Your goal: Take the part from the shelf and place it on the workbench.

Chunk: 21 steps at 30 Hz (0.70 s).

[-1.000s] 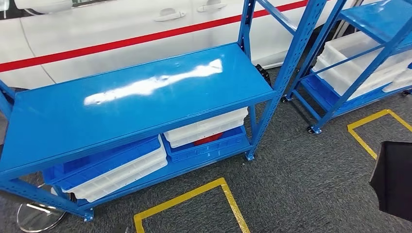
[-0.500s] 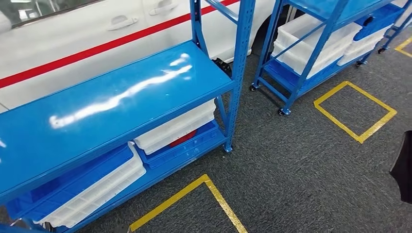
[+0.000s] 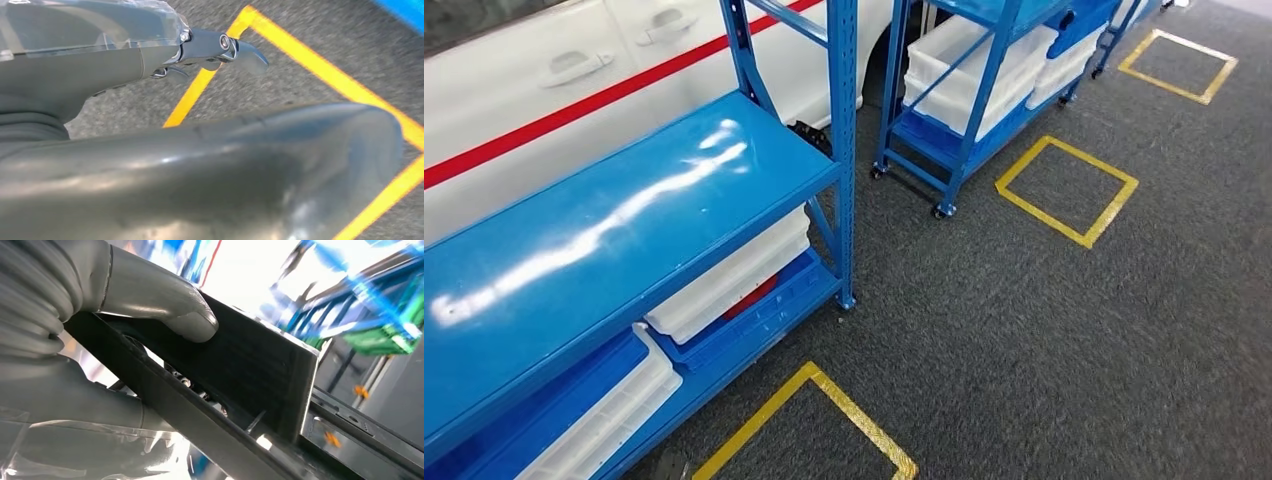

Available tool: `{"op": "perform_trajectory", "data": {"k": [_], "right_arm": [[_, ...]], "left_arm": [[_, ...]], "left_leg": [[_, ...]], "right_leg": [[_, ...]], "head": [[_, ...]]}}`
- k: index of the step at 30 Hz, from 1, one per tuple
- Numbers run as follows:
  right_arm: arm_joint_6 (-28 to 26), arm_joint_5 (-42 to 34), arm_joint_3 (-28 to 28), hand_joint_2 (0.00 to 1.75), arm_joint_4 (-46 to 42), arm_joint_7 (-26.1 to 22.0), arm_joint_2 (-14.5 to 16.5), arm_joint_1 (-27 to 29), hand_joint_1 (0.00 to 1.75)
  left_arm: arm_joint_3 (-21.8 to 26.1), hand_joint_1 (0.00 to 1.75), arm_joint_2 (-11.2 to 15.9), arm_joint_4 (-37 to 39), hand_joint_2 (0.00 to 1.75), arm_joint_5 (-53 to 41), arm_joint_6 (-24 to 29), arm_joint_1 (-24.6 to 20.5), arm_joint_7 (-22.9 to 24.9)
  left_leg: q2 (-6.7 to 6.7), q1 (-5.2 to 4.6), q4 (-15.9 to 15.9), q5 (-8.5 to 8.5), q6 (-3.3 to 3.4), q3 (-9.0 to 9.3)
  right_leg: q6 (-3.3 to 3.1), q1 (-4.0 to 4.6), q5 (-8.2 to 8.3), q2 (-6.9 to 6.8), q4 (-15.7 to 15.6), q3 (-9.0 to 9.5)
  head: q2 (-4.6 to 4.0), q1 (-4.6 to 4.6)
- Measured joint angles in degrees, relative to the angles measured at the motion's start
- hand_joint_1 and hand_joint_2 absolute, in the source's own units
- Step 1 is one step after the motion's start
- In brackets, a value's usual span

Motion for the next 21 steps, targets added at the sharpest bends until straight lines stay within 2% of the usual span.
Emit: {"op": "perform_trajectory", "data": {"k": [1,2,3,4,5,6,7,8,9,10,12,13,14,16,18,19,20,21], "right_arm": [[-2.7,4.6,1.1,1.75,0.4,0.6,-1.1,-1.2,1.75],[-5.2,9.8,2.4,1.75,0.9,1.4,-2.2,-2.5,1.75],[-7.3,15.0,3.6,1.75,1.4,2.5,-3.5,-3.6,1.75],[-8.9,20.4,5.0,1.75,2.0,3.8,-4.9,-4.9,1.75],[-9.7,25.3,6.5,1.75,2.6,5.2,-6.6,-6.3,1.75],[-10.0,29.7,8.1,1.75,3.3,6.6,-8.4,-8.0,1.75],[-10.0,33.6,9.7,1.75,4.0,7.9,-10.2,-9.7,1.75],[-9.9,36.9,11.2,1.75,4.6,9.0,-11.8,-11.4,1.75],[-9.8,39.2,12.5,1.75,5.2,9.9,-13.2,-12.8,1.75],[-9.8,40.7,13.7,1.75,5.7,10.5,-14.3,-13.8,1.75],[-9.7,41.8,15.3,1.75,6.5,10.9,-16.1,-15.1,1.75],[-9.7,42.0,15.8,1.75,6.7,11.0,-16.8,-15.5,1.75],[-9.7,42.1,16.2,1.75,6.9,11.1,-17.4,-15.8,1.75],[-9.8,42.2,17.1,1.75,7.3,11.2,-18.2,-16.5,1.75],[-9.8,42.4,18.0,1.75,7.6,11.3,-18.4,-16.8,1.75],[-9.8,42.7,18.3,1.75,7.8,11.4,-18.5,-16.8,1.75],[-9.7,43.5,18.7,1.75,7.9,11.5,-18.6,-16.9,1.75],[-9.5,45.0,19.1,1.75,8.0,11.9,-18.9,-17.2,1.75]], "left_arm": [[0.0,0.0,0.0,0.0,0.0,0.0,-0.1,0.0,-0.3],[0.1,0.0,0.0,0.0,0.0,0.0,-0.2,0.1,-0.5],[0.2,0.0,0.0,0.0,0.0,0.0,-0.2,0.1,-0.7],[0.3,0.0,0.0,0.0,0.0,0.0,-0.3,0.1,-0.9],[0.5,0.0,0.0,0.0,0.0,0.0,-0.3,0.1,-1.0],[0.7,0.0,-0.1,0.0,0.0,0.0,-0.3,0.1,-1.1],[0.9,0.0,-0.1,0.0,0.0,0.0,-0.3,0.1,-1.1],[1.0,0.0,-0.2,0.0,0.0,0.0,-0.4,0.0,-1.2],[1.1,0.0,-0.2,0.0,0.0,0.1,-0.3,-0.1,-1.2],[1.2,0.0,-0.2,0.0,0.0,0.1,-0.3,-0.1,-1.2],[1.3,0.0,-0.2,0.0,0.0,0.1,-0.3,-0.2,-1.2],[1.4,0.0,-0.3,0.0,0.0,0.1,-0.3,-0.2,-1.3],[1.4,0.0,-0.3,0.0,0.0,0.1,-0.3,-0.2,-1.3],[1.4,0.0,-0.3,0.0,0.0,0.1,-0.3,-0.1,-1.3],[1.4,0.0,-0.3,0.0,0.0,0.1,-0.3,0.1,-1.3],[1.5,0.0,-0.3,0.0,0.0,0.1,-0.3,0.2,-1.3],[1.5,0.0,-0.3,0.0,0.0,0.1,-0.3,0.3,-1.2],[1.5,0.0,-0.3,0.0,0.0,0.1,-0.3,0.3,-1.2]], "left_leg": [[0.78,-0.16,-0.1,0.11,0.16,0.01],[1.59,-0.28,-0.1,0.12,0.23,-0.04],[2.38,-0.37,-0.1,0.07,0.22,-0.08],[3.18,-0.42,0.0,-0.01,0.18,-0.11],[3.99,-0.42,0.2,-0.15,0.09,-0.13],[4.76,-0.38,0.4,-0.36,-0.06,-0.12],[5.48,-0.38,0.7,-0.61,-0.27,-0.1],[6.09,-0.47,1.0,-0.91,-0.55,-0.1],[6.55,-0.58,1.2,-1.14,-0.85,-0.1],[6.97,-0.71,1.3,-1.33,-1.15,-0.06],[7.7,-0.78,1.3,-1.56,-1.71,0.06],[7.23,-0.68,1.6,-1.92,-2.03,0.01],[6.09,-0.55,2.6,-2.72,-2.28,-0.37],[2.86,-0.25,8.4,-6.12,-2.53,-2.96],[1.47,-0.18,16.7,-9.48,-2.42,-6.97],[1.33,-0.18,19.0,-9.79,-2.3,-8.26],[1.24,-0.18,19.0,-8.9,-2.13,-8.57],[0.96,-0.18,16.6,-6.89,-1.87,-7.79]], "right_leg": [[0.07,0.03,-1.83,-2.23,3.3,-1.63],[0.25,-0.05,-3.62,-3.49,7.1,-3.45],[0.46,-0.2,-4.67,-4.06,10.1,-4.88],[0.66,-0.37,-4.75,-4.39,11.6,-5.54],[0.84,-0.51,-3.73,-4.68,10.7,-5.02],[0.98,-0.62,-1.92,-5.2,7.8,-3.38],[1.09,-0.63,-0.22,-6.35,3.7,-1.21],[0.92,-0.45,1.08,-7.35,0.1,0.68],[0.57,-0.23,1.7,-8.01,-2.3,1.85],[0.16,0.03,1.73,-8.25,-3.3,2.24],[-0.72,0.2,1.79,-7.03,-3.3,1.98],[-1.02,0.12,1.87,-6.5,-3.4,1.91],[-1.39,0.02,1.98,-5.99,-3.4,1.87],[-1.96,-0.02,2.09,-4.9,-3.5,1.83],[-2.21,0.21,2.08,-3.47,-3.5,1.77],[-2.24,0.34,2.07,-2.69,-3.4,1.77],[-2.25,0.44,2.06,-1.86,-3.4,1.8],[-2.25,0.49,2.06,-0.98,-3.4,1.85]], "head": [[-0.01,0.0],[-0.01,0.01],[-0.01,0.01],[-0.01,0.01],[-0.01,0.01],[-0.01,0.01],[-0.01,0.01],[-0.01,0.0],[-0.01,0.0],[-0.01,-0.01],[-0.01,-0.02],[-0.01,-0.02],[-0.01,-0.02],[-0.01,-0.02],[-0.01,-0.02],[-0.01,-0.02],[-0.01,-0.02],[-0.01,-0.02]]}}
